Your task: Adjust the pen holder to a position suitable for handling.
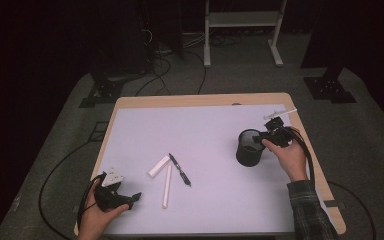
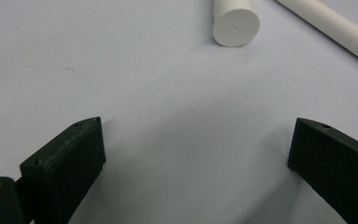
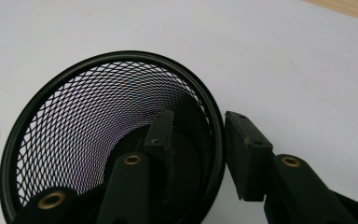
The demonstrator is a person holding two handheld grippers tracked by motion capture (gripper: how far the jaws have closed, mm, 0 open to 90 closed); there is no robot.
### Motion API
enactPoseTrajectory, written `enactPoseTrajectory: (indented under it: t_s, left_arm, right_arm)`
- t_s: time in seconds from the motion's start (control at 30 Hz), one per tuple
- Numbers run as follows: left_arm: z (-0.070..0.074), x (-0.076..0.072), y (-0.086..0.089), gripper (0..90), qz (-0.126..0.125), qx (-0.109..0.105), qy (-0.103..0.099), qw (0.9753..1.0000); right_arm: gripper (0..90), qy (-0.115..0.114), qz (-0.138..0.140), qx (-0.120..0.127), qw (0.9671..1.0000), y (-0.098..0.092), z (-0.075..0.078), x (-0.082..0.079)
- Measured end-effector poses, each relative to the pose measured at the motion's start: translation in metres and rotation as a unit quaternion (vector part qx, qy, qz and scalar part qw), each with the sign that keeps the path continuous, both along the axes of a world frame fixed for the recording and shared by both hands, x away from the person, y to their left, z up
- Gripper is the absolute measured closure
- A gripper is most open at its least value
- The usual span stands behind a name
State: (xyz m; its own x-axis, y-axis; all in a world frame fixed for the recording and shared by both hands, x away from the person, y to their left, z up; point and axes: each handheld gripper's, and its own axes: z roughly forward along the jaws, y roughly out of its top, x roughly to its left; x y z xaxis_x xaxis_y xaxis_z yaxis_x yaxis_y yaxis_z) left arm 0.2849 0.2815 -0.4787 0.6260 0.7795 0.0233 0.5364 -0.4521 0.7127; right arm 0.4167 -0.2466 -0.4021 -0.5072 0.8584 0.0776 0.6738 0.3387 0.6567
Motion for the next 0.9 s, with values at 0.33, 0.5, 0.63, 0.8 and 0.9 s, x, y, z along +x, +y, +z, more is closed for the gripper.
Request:
enactPoseTrajectory:
  t_s: [0.33,0.5,0.63,0.8,0.9]
  left_arm:
    - [0.0001,0.0002,0.0001,2.9,-0.001,0.001,0.000,1.0000]
    - [0.0001,0.0002,0.0001,2.9,-0.001,0.002,-0.001,1.0000]
    - [0.0000,0.0001,0.0000,2.9,0.000,0.001,0.000,1.0000]
    - [0.0000,0.0001,-0.0001,2.9,0.000,0.000,0.000,1.0000]
    - [0.0000,0.0001,-0.0001,2.9,0.000,0.001,0.000,1.0000]
  right_arm:
    - [74.6,0.017,-0.006,0.005,0.9998,-0.0003,-0.0041,0.0041]
    - [78.8,0.021,-0.012,0.004,0.9997,-0.0007,-0.0049,0.0047]
    - [79.7,0.024,-0.011,0.006,0.9996,-0.0021,-0.0048,0.0047]
    - [81.1,0.029,-0.010,0.015,0.9994,-0.0029,-0.0027,0.0033]
    - [81.6,0.027,-0.010,0.014,0.9995,-0.0028,-0.0016,0.0022]
